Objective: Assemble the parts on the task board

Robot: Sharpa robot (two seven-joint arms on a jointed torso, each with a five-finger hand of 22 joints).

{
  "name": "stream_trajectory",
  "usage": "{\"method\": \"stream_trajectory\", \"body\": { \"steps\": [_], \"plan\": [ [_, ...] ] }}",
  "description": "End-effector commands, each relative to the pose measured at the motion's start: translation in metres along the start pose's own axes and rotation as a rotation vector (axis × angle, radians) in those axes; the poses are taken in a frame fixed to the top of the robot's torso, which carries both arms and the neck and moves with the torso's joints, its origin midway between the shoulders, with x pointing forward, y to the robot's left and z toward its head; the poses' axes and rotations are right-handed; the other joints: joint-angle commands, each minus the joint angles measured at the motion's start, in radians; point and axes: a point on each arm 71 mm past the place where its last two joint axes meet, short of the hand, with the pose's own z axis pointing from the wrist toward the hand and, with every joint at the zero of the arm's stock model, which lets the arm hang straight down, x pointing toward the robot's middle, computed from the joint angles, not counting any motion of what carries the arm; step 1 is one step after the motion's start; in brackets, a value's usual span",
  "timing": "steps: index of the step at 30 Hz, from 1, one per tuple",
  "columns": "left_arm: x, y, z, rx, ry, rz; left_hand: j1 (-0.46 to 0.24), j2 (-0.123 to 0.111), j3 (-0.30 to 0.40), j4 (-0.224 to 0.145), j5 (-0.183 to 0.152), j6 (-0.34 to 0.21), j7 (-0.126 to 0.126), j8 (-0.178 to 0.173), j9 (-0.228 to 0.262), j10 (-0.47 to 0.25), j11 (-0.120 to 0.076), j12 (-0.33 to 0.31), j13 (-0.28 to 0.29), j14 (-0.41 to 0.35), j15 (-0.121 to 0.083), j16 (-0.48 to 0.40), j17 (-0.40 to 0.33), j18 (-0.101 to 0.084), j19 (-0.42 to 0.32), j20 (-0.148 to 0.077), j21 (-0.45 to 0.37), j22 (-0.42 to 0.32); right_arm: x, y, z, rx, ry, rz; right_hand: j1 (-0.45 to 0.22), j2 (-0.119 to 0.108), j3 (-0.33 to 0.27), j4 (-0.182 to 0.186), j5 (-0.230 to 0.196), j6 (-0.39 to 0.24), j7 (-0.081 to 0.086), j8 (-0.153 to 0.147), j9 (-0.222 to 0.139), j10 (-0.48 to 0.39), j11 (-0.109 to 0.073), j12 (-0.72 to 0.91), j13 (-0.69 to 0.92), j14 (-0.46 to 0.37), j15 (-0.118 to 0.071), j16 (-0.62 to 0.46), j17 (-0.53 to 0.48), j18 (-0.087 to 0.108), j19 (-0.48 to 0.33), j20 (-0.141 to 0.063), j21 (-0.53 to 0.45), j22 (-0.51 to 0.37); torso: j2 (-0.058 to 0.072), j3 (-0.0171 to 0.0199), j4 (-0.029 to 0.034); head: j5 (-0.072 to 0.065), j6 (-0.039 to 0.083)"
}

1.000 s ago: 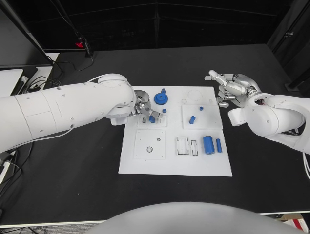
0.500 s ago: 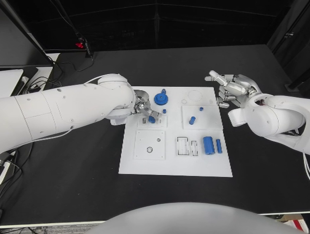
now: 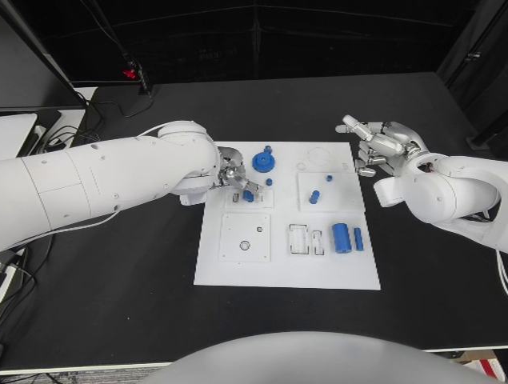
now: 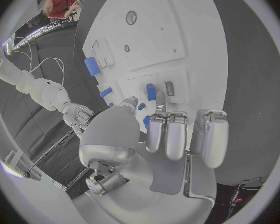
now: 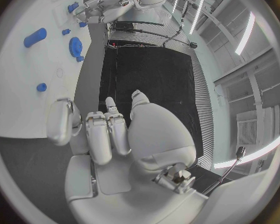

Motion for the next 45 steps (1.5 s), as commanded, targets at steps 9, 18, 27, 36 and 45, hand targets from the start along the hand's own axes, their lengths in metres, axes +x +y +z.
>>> {"method": "stream_trajectory", "body": {
  "steps": [9, 18, 27, 36, 45],
  "plan": [
    [0.0093, 0.0032, 0.0023, -0.009, 0.070, -0.016, 0.095, -0.008, 0.031, 0.000, 0.090, 0.003, -0.013, -0.010, -0.002, 0.104, -0.014, 0.001, 0.263, 0.105, -0.006, 0.001, 0.263, -0.006, 0.104, -0.003, 0.003, 0.263, 0.0002, 0.0007, 0.0003, -0.003, 0.003, 0.003, 0.002, 0.011, -0.007, -0.001, 0.006, -0.008, -0.001, 0.005, 0.001, 0.106, 0.008, 0.003, 0.263, 0.102, 0.007, 0.002, 0.263, 0.010, 0.001, 0.003, 0.002, 0.160, 0.000, -0.0004, -0.0009, 0.002, -0.004],
    [0.0090, 0.0044, 0.0024, -0.013, 0.073, -0.018, 0.115, -0.014, 0.035, -0.002, 0.095, 0.004, -0.014, -0.011, -0.001, 0.104, -0.015, 0.001, 0.263, 0.105, -0.007, 0.001, 0.263, -0.006, 0.104, -0.003, 0.003, 0.263, -0.0002, 0.0005, 0.0003, -0.001, 0.000, 0.002, 0.004, 0.012, -0.008, -0.002, 0.008, -0.009, 0.000, 0.007, 0.001, 0.106, 0.008, 0.003, 0.263, 0.102, 0.008, 0.002, 0.263, 0.010, 0.001, 0.003, 0.001, 0.160, 0.000, 0.0002, -0.0001, 0.001, -0.005],
    [0.0090, 0.0045, 0.0025, -0.011, 0.074, -0.018, 0.168, -0.022, 0.053, -0.005, 0.109, 0.007, -0.017, -0.011, 0.002, 0.104, -0.018, 0.001, 0.263, 0.105, -0.009, 0.001, 0.263, -0.006, 0.104, -0.006, 0.003, 0.263, -0.0007, 0.0003, 0.0006, 0.000, -0.003, 0.001, 0.005, 0.012, -0.008, -0.002, 0.010, -0.010, 0.000, 0.009, 0.001, 0.106, 0.009, 0.003, 0.263, 0.102, 0.008, 0.002, 0.263, 0.011, -0.001, 0.003, -0.001, 0.159, 0.000, -0.0006, -0.0001, -0.001, -0.005],
    [0.0088, 0.0053, 0.0023, -0.009, 0.074, -0.018, 0.211, -0.028, 0.068, -0.007, 0.119, 0.010, -0.020, -0.010, 0.004, 0.104, -0.020, 0.001, 0.263, 0.105, -0.012, 0.001, 0.263, -0.006, 0.104, -0.008, 0.003, 0.263, -0.0011, 0.0002, 0.0009, 0.000, -0.005, 0.000, 0.006, 0.013, -0.009, -0.002, 0.011, -0.010, 0.001, 0.011, 0.001, 0.106, 0.010, 0.003, 0.263, 0.102, 0.008, 0.002, 0.263, 0.011, -0.001, 0.004, -0.001, 0.159, 0.000, -0.0001, -0.0004, 0.000, -0.005],
    [0.0085, 0.0059, 0.0029, -0.020, 0.078, -0.016, 0.245, -0.023, 0.086, -0.004, 0.140, 0.012, -0.021, -0.010, 0.007, 0.104, -0.022, 0.001, 0.263, 0.105, -0.013, 0.001, 0.263, -0.006, 0.104, -0.010, 0.003, 0.263, -0.0010, 0.0002, 0.0010, 0.000, -0.005, 0.000, 0.006, 0.013, -0.009, -0.002, 0.011, -0.010, 0.001, 0.011, 0.001, 0.106, 0.010, 0.003, 0.263, 0.102, 0.008, 0.002, 0.263, 0.011, -0.001, 0.004, -0.001, 0.159, 0.000, -0.0005, -0.0011, -0.001, -0.006]
  ]
}}
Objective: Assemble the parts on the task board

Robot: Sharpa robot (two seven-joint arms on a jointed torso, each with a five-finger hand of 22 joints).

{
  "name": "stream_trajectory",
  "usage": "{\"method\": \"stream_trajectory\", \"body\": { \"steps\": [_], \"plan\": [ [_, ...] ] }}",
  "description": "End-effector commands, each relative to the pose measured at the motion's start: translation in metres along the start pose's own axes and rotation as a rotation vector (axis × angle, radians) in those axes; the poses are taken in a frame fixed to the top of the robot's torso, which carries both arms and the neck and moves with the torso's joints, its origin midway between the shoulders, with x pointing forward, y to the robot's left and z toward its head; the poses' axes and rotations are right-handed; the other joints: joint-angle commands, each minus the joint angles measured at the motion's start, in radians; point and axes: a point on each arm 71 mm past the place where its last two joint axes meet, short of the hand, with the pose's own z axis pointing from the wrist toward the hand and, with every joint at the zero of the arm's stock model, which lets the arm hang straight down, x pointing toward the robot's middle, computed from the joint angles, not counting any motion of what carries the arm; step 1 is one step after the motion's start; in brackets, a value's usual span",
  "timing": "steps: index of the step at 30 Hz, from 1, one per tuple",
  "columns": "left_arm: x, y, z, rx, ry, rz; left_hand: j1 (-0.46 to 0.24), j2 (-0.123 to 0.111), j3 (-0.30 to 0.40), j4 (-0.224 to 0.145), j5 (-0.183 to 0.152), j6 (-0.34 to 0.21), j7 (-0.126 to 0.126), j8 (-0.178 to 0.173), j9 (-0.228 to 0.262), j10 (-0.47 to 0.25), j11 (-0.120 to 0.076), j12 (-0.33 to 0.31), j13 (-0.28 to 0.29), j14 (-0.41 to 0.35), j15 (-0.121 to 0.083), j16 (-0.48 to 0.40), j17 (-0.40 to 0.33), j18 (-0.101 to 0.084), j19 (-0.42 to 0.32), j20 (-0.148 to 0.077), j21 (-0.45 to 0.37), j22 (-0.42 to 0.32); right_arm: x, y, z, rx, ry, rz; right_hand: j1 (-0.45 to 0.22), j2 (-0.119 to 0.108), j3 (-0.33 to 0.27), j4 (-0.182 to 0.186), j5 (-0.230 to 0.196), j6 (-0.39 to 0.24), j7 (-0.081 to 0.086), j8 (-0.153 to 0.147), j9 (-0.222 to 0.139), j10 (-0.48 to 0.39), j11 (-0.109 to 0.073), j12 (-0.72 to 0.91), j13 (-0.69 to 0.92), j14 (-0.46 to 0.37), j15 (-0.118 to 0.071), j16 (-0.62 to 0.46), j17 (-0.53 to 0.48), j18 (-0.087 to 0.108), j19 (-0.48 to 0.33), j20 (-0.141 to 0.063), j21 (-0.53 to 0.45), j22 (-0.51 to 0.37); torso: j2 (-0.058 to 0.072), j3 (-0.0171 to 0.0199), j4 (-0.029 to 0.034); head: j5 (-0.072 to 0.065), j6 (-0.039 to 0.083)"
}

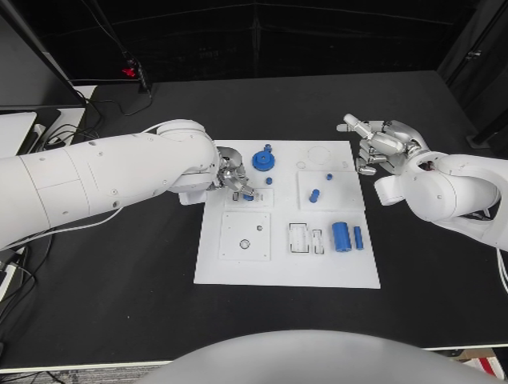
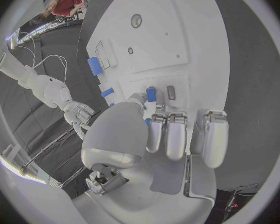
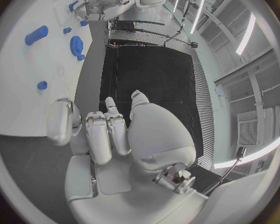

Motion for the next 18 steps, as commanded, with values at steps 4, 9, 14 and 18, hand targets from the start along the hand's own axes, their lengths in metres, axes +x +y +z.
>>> {"method": "stream_trajectory", "body": {
  "steps": [4, 9, 14, 18],
  "plan": [
    [0.0068, 0.0041, 0.0028, -0.032, 0.040, 0.017, 0.012, 0.004, 0.007, 0.000, 0.008, 0.003, -0.005, -0.007, 0.000, 0.105, -0.008, 0.001, 0.263, 0.105, -0.006, 0.001, 0.263, -0.006, 0.104, -0.010, 0.003, 0.263, 0.0007, 0.0011, 0.0001, -0.005, 0.002, 0.002, 0.002, 0.009, -0.006, 0.001, 0.006, -0.006, -0.003, 0.003, 0.002, 0.102, 0.006, 0.003, 0.263, 0.106, 0.005, 0.002, 0.263, 0.011, -0.001, 0.004, -0.001, 0.159, 0.000, 0.0003, -0.0006, -0.001, -0.002],
    [0.0063, 0.0041, 0.0031, -0.040, 0.034, 0.018, 0.018, 0.009, 0.013, 0.001, 0.010, 0.009, -0.007, -0.003, 0.002, 0.105, -0.009, 0.001, 0.263, 0.105, -0.006, 0.001, 0.263, -0.006, 0.104, -0.010, 0.003, 0.263, 0.0010, 0.0010, 0.0001, -0.005, 0.004, 0.002, 0.003, 0.010, -0.007, 0.000, 0.008, -0.007, -0.002, 0.005, 0.002, 0.102, 0.007, 0.003, 0.263, 0.106, 0.005, 0.002, 0.263, 0.011, -0.001, 0.004, -0.002, 0.159, 0.000, 0.0004, -0.0004, -0.002, -0.002],
    [0.0058, 0.0044, 0.0034, -0.047, 0.030, 0.022, 0.021, 0.011, 0.015, 0.001, 0.011, 0.010, -0.007, -0.003, 0.003, 0.105, -0.009, 0.001, 0.263, 0.105, -0.007, 0.001, 0.263, -0.006, 0.104, -0.010, 0.003, 0.263, 0.0013, 0.0010, 0.0001, -0.005, 0.005, 0.003, 0.003, 0.010, -0.007, 0.000, 0.008, -0.007, -0.002, 0.005, 0.002, 0.102, 0.007, 0.003, 0.263, 0.106, 0.005, 0.002, 0.263, 0.011, -0.001, 0.004, -0.002, 0.159, 0.000, 0.0001, -0.0006, -0.002, -0.002],
    [0.0060, 0.0042, 0.0035, -0.049, 0.033, 0.025, 0.028, 0.013, 0.020, 0.000, 0.011, 0.012, -0.009, 0.000, 0.006, 0.105, -0.010, 0.001, 0.263, 0.105, -0.007, 0.001, 0.263, -0.006, 0.104, -0.011, 0.003, 0.263, 0.0009, 0.0010, 0.0000, -0.004, 0.004, 0.002, 0.003, 0.010, -0.007, 0.000, 0.008, -0.007, -0.002, 0.005, 0.002, 0.102, 0.007, 0.003, 0.263, 0.106, 0.005, 0.002, 0.263, 0.011, -0.001, 0.004, -0.002, 0.159, 0.000, 0.0001, -0.0004, -0.003, -0.002]
  ]
}}
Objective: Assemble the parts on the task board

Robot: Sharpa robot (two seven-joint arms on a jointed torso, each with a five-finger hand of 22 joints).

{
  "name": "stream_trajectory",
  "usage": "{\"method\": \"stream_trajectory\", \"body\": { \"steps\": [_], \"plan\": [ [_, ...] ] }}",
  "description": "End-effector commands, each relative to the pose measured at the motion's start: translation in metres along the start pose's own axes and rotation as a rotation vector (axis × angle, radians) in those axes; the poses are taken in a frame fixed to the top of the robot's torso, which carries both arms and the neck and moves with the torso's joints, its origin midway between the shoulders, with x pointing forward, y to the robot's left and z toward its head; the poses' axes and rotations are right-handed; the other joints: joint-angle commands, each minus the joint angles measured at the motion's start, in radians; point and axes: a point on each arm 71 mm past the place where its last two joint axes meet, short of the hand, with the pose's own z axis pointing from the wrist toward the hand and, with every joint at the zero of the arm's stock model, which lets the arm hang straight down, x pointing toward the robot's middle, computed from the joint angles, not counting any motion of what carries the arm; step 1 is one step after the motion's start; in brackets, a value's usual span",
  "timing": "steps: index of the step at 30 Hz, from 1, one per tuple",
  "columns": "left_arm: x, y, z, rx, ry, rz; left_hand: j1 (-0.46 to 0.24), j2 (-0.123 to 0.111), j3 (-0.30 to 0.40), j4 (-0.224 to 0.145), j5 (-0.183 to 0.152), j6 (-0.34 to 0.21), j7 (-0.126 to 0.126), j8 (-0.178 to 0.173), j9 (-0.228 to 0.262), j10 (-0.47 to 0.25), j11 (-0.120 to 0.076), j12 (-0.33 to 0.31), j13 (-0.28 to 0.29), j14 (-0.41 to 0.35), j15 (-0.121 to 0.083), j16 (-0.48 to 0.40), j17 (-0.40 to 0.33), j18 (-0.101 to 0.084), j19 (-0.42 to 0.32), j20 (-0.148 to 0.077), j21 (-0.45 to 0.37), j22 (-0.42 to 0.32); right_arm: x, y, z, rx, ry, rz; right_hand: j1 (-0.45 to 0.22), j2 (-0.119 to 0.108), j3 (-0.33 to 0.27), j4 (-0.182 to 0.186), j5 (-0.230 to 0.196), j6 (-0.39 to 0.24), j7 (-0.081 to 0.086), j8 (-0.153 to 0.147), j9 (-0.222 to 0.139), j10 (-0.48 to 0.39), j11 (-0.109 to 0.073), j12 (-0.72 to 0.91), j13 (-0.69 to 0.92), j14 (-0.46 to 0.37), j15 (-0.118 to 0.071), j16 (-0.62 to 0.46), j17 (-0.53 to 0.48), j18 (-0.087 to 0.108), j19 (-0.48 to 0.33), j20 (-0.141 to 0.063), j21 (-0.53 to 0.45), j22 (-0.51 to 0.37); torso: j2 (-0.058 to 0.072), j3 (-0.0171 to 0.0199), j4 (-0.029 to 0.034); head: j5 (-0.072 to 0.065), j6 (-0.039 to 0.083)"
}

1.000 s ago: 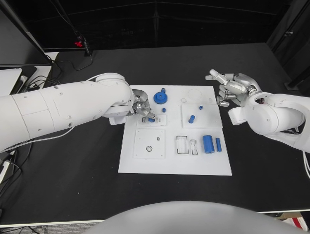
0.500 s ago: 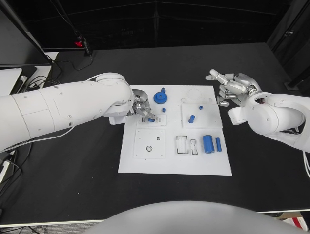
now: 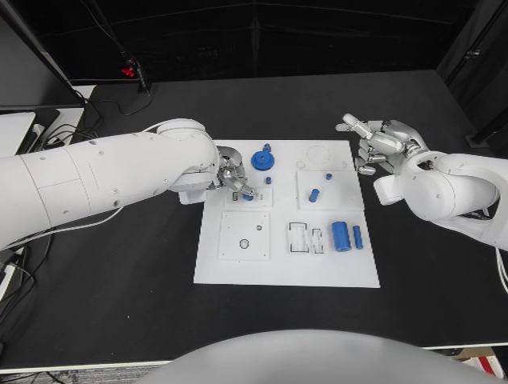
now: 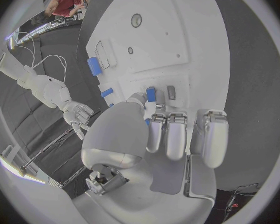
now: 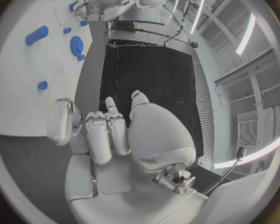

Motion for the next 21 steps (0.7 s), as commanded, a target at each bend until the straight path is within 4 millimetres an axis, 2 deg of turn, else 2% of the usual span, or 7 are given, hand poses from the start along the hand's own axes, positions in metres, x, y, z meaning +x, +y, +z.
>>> {"method": "stream_trajectory", "body": {
  "steps": [1, 8, 14, 18, 21],
  "plan": [
    [0.0067, 0.0051, 0.0028, -0.041, 0.031, 0.023, 0.017, 0.002, 0.011, 0.000, 0.006, 0.006, -0.006, 0.004, 0.001, 0.105, -0.011, 0.001, 0.263, 0.105, -0.008, 0.001, 0.263, -0.006, 0.108, -0.007, 0.003, 0.263, 0.0006, 0.0011, -0.0001, -0.005, 0.003, 0.002, 0.003, 0.010, -0.007, 0.000, 0.002, -0.007, -0.002, 0.005, 0.002, 0.102, 0.007, 0.003, 0.263, 0.106, 0.005, 0.002, 0.263, 0.011, -0.001, 0.004, -0.002, 0.159, 0.000, -0.0002, 0.0001, -0.001, -0.001],
    [0.0070, 0.0040, 0.0031, -0.041, 0.033, 0.027, 0.060, -0.001, 0.035, -0.005, 0.018, 0.010, -0.010, 0.011, 0.011, 0.105, -0.016, 0.001, 0.263, 0.105, -0.012, 0.001, 0.263, -0.006, 0.108, -0.011, 0.003, 0.263, 0.0005, 0.0010, -0.0001, -0.005, 0.003, 0.002, 0.004, 0.010, -0.007, 0.001, 0.003, -0.007, -0.002, 0.006, 0.002, 0.102, 0.007, 0.003, 0.263, 0.106, 0.006, 0.002, 0.263, 0.012, -0.003, 0.004, -0.004, 0.158, 0.000, 0.0002, 0.0005, -0.001, -0.002],
    [0.0069, 0.0046, 0.0031, -0.048, 0.032, 0.035, 0.084, -0.013, 0.049, -0.004, 0.059, 0.010, -0.010, 0.014, 0.019, 0.105, -0.016, 0.001, 0.263, 0.105, -0.014, 0.001, 0.263, -0.006, 0.108, -0.013, 0.003, 0.263, 0.0006, 0.0010, -0.0002, -0.004, 0.003, 0.002, 0.004, 0.010, -0.007, 0.001, 0.003, -0.007, -0.002, 0.006, 0.002, 0.102, 0.007, 0.003, 0.263, 0.106, 0.006, 0.002, 0.263, 0.012, -0.003, 0.004, -0.004, 0.158, 0.000, -0.0001, 0.0002, -0.001, -0.004],
    [0.0066, 0.0047, 0.0031, -0.051, 0.029, 0.035, 0.081, -0.015, 0.048, 0.001, 0.064, 0.010, -0.009, 0.014, 0.021, 0.105, -0.015, 0.001, 0.263, 0.105, -0.013, 0.001, 0.263, -0.006, 0.108, -0.014, 0.003, 0.263, 0.0008, 0.0010, -0.0003, -0.004, 0.004, 0.002, 0.004, 0.010, -0.007, 0.001, 0.003, -0.007, -0.002, 0.006, 0.002, 0.102, 0.007, 0.003, 0.263, 0.106, 0.006, 0.002, 0.263, 0.012, -0.003, 0.004, -0.004, 0.158, 0.001, 0.0003, 0.0004, -0.001, -0.004],
    [0.0065, 0.0045, 0.0032, -0.052, 0.025, 0.034, 0.062, -0.012, 0.045, 0.006, 0.050, 0.012, -0.007, 0.012, 0.022, 0.105, -0.013, 0.001, 0.263, 0.105, -0.012, 0.001, 0.263, -0.006, 0.108, -0.013, 0.003, 0.263, 0.0009, 0.0010, -0.0003, -0.004, 0.004, 0.003, 0.004, 0.010, -0.007, 0.001, 0.003, -0.007, -0.002, 0.006, 0.002, 0.102, 0.007, 0.003, 0.263, 0.106, 0.006, 0.002, 0.263, 0.012, -0.003, 0.004, -0.004, 0.158, 0.001, 0.0000, 0.0000, 0.000, -0.004]
  ]
}}
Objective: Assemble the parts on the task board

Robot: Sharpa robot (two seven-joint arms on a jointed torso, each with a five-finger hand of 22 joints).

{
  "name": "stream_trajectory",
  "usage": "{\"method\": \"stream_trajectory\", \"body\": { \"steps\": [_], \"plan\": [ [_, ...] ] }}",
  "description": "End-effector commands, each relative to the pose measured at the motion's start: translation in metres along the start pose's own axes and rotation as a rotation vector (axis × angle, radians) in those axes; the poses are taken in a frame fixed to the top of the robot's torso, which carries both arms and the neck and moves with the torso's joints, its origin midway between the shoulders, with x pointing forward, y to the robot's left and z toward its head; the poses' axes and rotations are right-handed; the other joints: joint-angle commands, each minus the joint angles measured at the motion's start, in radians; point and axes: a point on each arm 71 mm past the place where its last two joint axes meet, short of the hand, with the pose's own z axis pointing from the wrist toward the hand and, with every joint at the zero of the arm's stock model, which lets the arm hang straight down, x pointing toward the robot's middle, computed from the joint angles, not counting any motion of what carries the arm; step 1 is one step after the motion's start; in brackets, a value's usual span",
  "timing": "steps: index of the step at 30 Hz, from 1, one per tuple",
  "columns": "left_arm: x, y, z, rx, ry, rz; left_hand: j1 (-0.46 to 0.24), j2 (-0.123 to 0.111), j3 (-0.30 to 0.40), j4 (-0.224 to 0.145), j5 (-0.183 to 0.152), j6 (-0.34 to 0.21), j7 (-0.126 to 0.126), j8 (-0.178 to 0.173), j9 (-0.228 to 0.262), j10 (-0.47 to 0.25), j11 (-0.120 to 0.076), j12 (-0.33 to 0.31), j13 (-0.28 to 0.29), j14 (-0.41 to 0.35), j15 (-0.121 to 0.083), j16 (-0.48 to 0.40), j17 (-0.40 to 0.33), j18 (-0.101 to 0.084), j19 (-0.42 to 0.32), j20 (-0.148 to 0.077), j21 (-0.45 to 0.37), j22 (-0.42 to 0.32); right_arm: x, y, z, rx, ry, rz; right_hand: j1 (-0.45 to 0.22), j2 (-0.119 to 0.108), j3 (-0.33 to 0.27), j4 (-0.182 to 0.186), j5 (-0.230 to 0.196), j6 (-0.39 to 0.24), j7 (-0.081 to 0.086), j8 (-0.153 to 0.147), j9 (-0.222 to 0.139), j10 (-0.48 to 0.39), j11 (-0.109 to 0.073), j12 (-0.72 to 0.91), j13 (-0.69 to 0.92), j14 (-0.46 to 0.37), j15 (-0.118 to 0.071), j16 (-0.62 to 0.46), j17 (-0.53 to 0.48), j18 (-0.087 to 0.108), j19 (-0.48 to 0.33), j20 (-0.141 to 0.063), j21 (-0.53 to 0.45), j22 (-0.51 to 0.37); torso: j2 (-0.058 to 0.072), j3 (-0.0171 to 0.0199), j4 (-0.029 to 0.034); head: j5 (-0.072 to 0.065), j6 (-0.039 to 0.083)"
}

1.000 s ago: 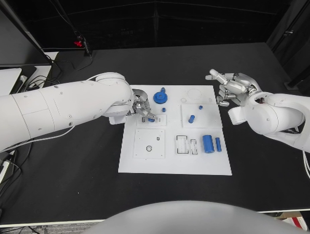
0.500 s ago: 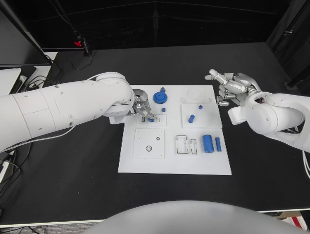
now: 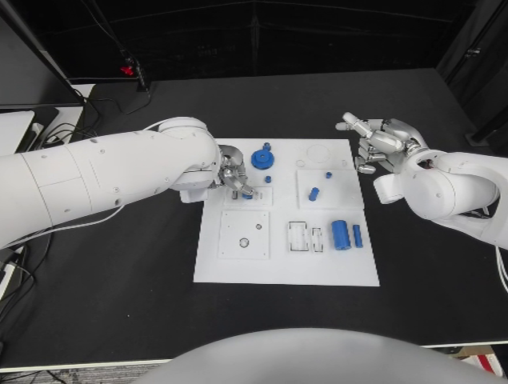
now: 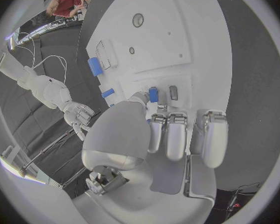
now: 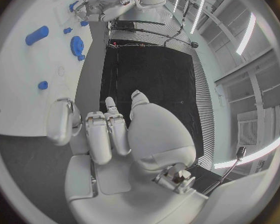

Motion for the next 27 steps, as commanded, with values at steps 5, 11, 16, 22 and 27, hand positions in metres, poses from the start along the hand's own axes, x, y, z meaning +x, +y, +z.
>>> {"method": "stream_trajectory", "body": {
  "steps": [5, 11, 16, 22, 27],
  "plan": [
    [0.0057, 0.0071, 0.0033, -0.052, 0.015, 0.023, -0.106, 0.027, -0.020, 0.006, -0.050, 0.007, -0.004, -0.012, -0.001, 0.104, -0.004, 0.001, 0.263, 0.105, -0.002, 0.001, 0.263, -0.006, 0.108, -0.003, 0.003, 0.263, 0.0009, 0.0011, -0.0002, -0.005, 0.003, 0.002, 0.004, 0.010, -0.007, 0.000, 0.003, -0.007, -0.002, 0.006, 0.002, 0.102, 0.007, 0.003, 0.263, 0.106, 0.006, 0.002, 0.264, 0.012, -0.003, 0.004, -0.004, 0.158, 0.000, 0.0000, -0.0003, 0.000, 0.000],
    [0.0052, 0.0060, 0.0038, -0.047, 0.011, 0.022, -0.195, 0.042, -0.043, 0.007, -0.098, 0.017, -0.004, -0.022, -0.003, 0.104, -0.003, 0.001, 0.263, 0.105, -0.001, 0.001, 0.263, -0.006, 0.108, -0.002, 0.003, 0.263, 0.0003, 0.0010, -0.0003, -0.003, 0.002, 0.002, 0.004, 0.010, -0.007, 0.000, 0.003, -0.007, -0.002, 0.006, 0.002, 0.102, 0.007, 0.003, 0.263, 0.106, 0.006, 0.002, 0.264, 0.012, -0.003, 0.004, -0.004, 0.158, 0.000, -0.0001, 0.0002, -0.001, 0.000],
    [0.0049, 0.0053, 0.0043, -0.048, 0.011, 0.022, -0.210, 0.043, -0.048, 0.006, -0.110, 0.033, -0.009, -0.012, 0.006, 0.104, -0.007, 0.001, 0.263, 0.105, -0.003, 0.001, 0.263, -0.006, 0.108, -0.003, 0.003, 0.263, 0.0005, 0.0008, -0.0002, -0.001, 0.002, 0.002, 0.005, 0.010, -0.008, 0.001, 0.003, -0.007, -0.002, 0.009, 0.002, 0.102, 0.008, 0.003, 0.263, 0.106, 0.006, 0.002, 0.264, 0.012, -0.004, 0.005, -0.005, 0.158, 0.000, 0.0001, 0.0003, -0.002, 0.000],
    [0.0050, 0.0044, 0.0047, -0.049, 0.012, 0.024, -0.214, 0.043, -0.050, 0.005, -0.117, 0.040, -0.013, -0.005, 0.013, 0.104, -0.009, 0.001, 0.263, 0.105, -0.005, 0.001, 0.263, -0.006, 0.108, -0.004, 0.003, 0.263, 0.0007, 0.0007, 0.0000, 0.000, 0.003, 0.002, 0.005, 0.010, -0.008, 0.001, 0.003, -0.007, -0.002, 0.009, 0.002, 0.102, 0.008, 0.003, 0.263, 0.106, 0.006, 0.002, 0.264, 0.012, -0.004, 0.005, -0.005, 0.158, 0.000, 0.0001, 0.0002, -0.001, 0.000],
    [0.0053, 0.0034, 0.0050, -0.048, 0.014, 0.026, -0.214, 0.041, -0.050, 0.005, -0.120, 0.042, -0.014, -0.001, 0.018, 0.104, -0.011, 0.001, 0.263, 0.105, -0.007, 0.001, 0.263, -0.006, 0.108, -0.005, 0.003, 0.263, 0.0005, 0.0006, 0.0000, 0.000, 0.002, 0.002, 0.005, 0.010, -0.008, 0.001, 0.003, -0.007, -0.002, 0.009, 0.002, 0.102, 0.008, 0.003, 0.263, 0.106, 0.006, 0.002, 0.264, 0.012, -0.004, 0.005, -0.005, 0.158, 0.000, -0.0002, -0.0003, -0.001, 0.000]
  ]
}}
